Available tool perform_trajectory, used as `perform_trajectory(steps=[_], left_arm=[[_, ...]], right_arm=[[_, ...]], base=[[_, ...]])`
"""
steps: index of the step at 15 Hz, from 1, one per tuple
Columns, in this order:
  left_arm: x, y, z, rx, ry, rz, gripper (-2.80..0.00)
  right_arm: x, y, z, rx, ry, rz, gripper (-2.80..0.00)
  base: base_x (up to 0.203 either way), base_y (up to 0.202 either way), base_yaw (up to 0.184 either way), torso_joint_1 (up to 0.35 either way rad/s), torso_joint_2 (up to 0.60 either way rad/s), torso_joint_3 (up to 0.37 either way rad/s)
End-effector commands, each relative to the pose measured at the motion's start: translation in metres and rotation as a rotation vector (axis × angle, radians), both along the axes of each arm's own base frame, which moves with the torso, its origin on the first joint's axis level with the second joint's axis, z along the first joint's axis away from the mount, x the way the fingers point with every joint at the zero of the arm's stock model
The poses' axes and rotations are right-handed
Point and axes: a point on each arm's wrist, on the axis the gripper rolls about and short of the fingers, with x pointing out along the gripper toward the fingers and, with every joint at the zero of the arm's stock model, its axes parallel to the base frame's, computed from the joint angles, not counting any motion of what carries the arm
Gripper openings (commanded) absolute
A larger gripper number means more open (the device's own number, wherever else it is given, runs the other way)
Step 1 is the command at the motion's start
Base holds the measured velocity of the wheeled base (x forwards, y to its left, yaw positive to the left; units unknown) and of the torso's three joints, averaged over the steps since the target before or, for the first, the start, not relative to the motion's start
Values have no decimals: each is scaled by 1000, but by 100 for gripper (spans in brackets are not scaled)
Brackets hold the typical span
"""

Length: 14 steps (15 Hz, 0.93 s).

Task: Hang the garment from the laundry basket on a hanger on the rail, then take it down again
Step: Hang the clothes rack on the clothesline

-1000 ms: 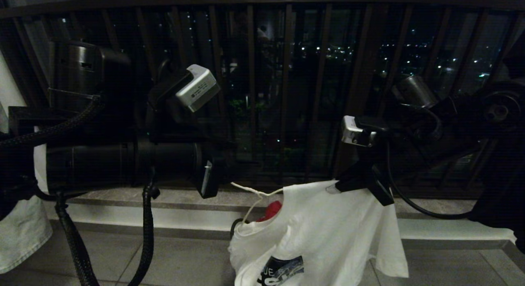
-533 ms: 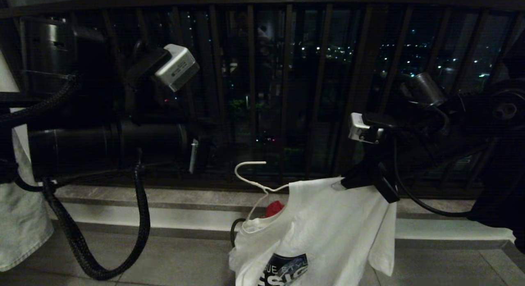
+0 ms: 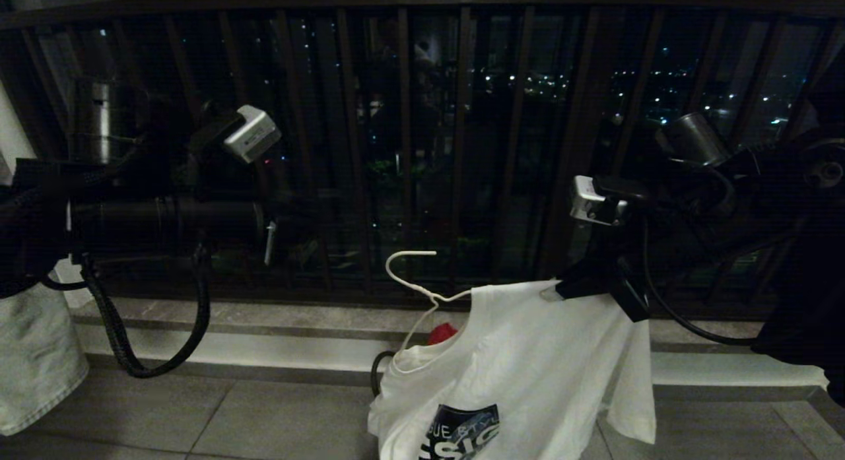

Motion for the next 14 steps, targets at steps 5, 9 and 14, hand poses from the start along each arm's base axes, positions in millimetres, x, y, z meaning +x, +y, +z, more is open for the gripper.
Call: perform_trajectory(steps=[5,9,14], left_arm=[[66,20,-111,51,135,-340,-211],[84,18,-168,117,103,-483,0],[90,17,-193,140,114,-512,0]], right_arm=[[-4,-1,5,23,-7,18,-280],[-10,-2,11,60,-11,44,-280],[-12,-2,13,68,-15,47,-280]], base=[[0,0,0,0,0,0],[0,0,0,0,0,0],[0,0,0,0,0,0]])
